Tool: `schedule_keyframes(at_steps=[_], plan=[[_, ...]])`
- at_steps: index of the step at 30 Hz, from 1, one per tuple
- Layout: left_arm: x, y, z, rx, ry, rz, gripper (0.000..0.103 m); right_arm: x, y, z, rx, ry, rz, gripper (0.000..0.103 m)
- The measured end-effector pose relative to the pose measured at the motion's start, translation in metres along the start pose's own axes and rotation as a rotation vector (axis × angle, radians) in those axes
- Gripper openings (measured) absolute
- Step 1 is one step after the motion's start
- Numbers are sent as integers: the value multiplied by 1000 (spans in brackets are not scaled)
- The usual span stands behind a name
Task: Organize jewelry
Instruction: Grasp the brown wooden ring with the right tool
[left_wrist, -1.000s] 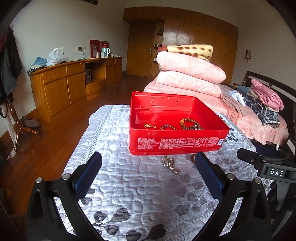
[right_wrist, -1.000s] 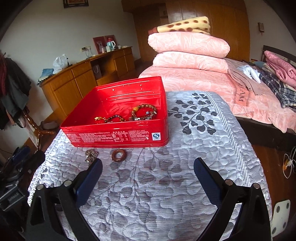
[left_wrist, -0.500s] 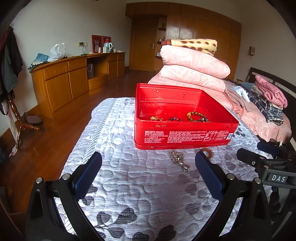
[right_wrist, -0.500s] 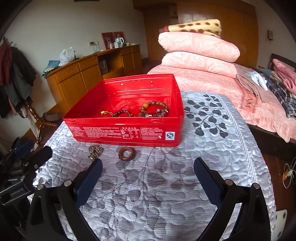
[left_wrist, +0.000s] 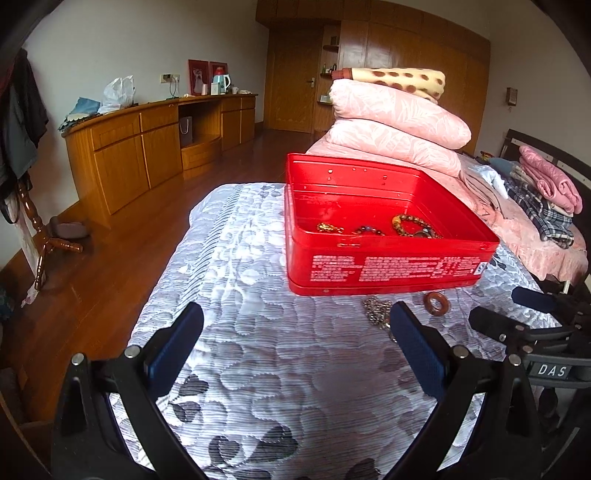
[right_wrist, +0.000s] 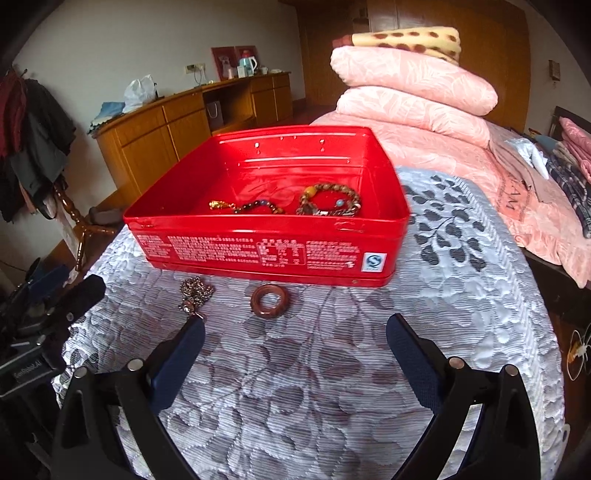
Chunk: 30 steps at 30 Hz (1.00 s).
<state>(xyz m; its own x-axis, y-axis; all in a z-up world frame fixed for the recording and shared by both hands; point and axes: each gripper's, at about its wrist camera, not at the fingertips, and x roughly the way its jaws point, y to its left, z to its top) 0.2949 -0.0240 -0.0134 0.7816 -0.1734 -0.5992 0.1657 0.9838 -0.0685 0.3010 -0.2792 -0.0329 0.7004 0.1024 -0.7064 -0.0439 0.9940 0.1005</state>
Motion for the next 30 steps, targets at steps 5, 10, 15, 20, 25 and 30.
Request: schedule_keyframes(at_steps=[5, 10, 15, 20, 25, 30], plan=[[5, 3, 2, 7, 9, -5, 98, 11, 5, 4, -4, 18, -18, 96], [8, 10, 2, -9, 15, -22, 98, 22, 9, 6, -12, 41, -40, 92], [10, 15, 2, -31, 17, -44, 98, 32, 4, 8, 12, 73, -44, 87], [12, 13, 1, -26, 22, -59, 98, 41, 7, 8, 2, 104, -44, 69], [12, 12, -1, -26, 24, -64, 98, 48, 12, 9, -7, 118, -47, 66], [13, 13, -1, -34, 29, -66, 98, 51, 17, 12, -12, 120, -49, 64]])
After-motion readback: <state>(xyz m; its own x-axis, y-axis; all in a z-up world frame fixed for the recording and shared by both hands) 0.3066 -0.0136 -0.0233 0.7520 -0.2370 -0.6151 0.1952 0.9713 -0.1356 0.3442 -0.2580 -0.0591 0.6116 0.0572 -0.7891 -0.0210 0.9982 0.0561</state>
